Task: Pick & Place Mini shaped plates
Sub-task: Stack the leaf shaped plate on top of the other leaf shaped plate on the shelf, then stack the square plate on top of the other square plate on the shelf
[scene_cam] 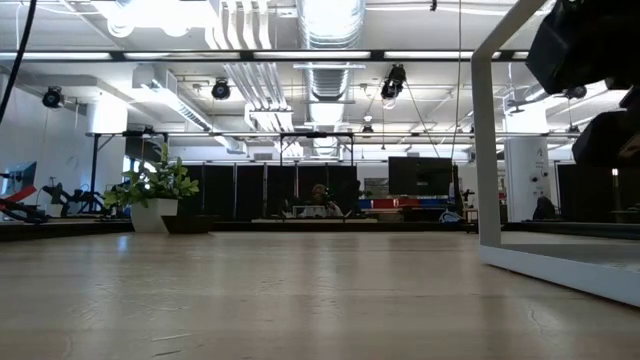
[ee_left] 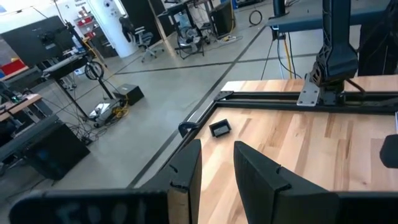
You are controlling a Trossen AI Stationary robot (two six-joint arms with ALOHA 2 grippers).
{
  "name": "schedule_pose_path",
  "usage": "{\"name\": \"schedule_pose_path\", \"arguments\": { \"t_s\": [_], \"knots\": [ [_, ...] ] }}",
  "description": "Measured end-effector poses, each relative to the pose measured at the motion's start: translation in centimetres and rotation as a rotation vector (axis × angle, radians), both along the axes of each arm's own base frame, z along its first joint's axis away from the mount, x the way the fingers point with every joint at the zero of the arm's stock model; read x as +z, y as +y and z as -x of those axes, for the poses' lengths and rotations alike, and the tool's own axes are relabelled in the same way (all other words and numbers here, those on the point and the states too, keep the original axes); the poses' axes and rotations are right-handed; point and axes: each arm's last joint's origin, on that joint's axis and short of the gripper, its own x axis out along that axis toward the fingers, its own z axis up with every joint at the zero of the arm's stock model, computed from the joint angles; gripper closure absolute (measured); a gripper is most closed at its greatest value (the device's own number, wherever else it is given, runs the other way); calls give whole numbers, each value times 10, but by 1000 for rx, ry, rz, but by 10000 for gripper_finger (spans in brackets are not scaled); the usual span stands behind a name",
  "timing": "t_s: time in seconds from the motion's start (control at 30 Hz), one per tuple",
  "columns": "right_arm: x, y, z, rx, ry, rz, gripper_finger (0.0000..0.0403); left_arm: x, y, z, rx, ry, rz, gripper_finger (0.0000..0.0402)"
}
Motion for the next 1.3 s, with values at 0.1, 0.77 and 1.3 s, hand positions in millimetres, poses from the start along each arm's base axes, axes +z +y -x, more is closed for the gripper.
{"name": "schedule_pose_path", "arguments": {
  "t_s": [0.1,0.77,1.3],
  "knots": [
    [1,1,-1,0,-17,-10,394,0,0,0,-3,12,-14,312],
    [1,4,-4,0,-29,-19,338,-4,1,2,-4,61,-33,312],
    [57,1,2,11,-43,-45,339,-24,-12,45,-384,409,408,312]
  ]
}}
